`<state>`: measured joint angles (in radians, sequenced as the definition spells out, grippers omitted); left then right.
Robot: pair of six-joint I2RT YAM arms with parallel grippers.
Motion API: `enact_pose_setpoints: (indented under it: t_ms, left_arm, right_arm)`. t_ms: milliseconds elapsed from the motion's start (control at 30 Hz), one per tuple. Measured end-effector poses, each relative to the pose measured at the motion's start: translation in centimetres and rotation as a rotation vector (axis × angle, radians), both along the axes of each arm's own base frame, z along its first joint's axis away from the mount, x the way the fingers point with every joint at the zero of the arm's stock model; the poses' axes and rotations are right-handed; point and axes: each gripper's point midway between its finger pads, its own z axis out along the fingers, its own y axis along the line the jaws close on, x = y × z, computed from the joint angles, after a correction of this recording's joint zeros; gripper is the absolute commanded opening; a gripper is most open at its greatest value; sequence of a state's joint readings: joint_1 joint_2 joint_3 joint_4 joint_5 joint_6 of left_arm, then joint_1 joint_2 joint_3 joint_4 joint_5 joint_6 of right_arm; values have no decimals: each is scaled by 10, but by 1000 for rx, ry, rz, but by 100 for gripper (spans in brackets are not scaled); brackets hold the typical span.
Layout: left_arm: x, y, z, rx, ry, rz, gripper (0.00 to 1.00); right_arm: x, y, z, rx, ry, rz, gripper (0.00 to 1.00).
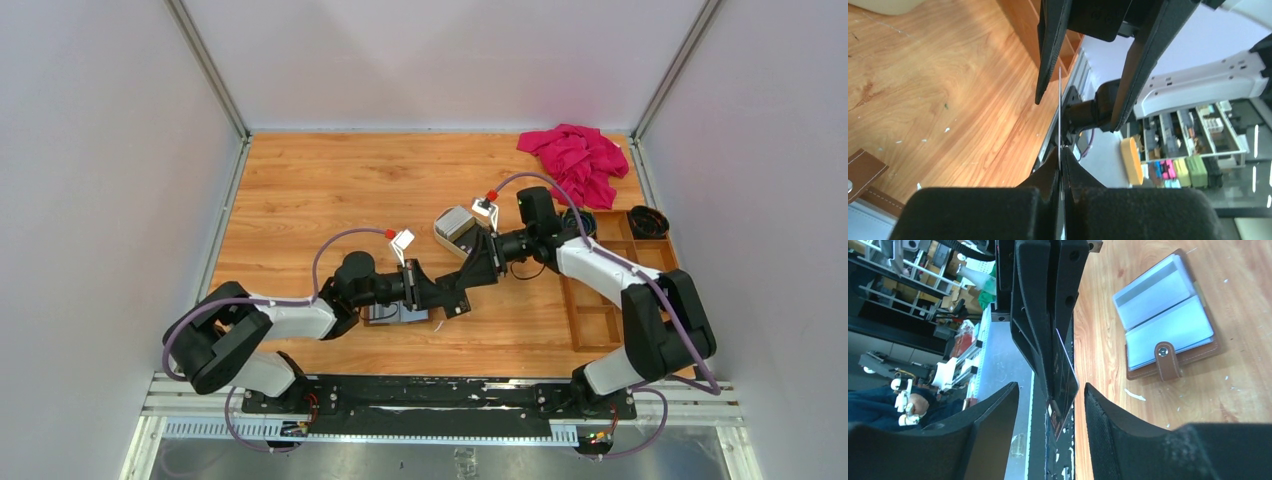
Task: Put the credit cards into the card holder
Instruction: Pick up the credit card from the storage box.
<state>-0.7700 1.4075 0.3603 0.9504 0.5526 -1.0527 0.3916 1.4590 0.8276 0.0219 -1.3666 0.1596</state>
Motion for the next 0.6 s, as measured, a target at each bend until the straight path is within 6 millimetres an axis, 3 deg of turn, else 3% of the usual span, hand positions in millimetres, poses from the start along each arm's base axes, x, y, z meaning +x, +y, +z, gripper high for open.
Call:
enact_pose_setpoints:
  t_ms: [133,367,533,600]
  left_arm:
    - [-8,-1,-6,47,-24,-70,0]
    - [-11,-4,-3,60,-59,-135,0]
    - [-12,-2,-3,61,-69,-152,0]
    - [-12,-1,-4,63,-71,-156,0]
  right_arm:
    - [-8,0,-5,2,28,39,46]
    - [-19,5,-4,12,40,93,21]
    - [-19,5,-5,13,46,100,20]
    - [-19,5,-5,14,44,101,11]
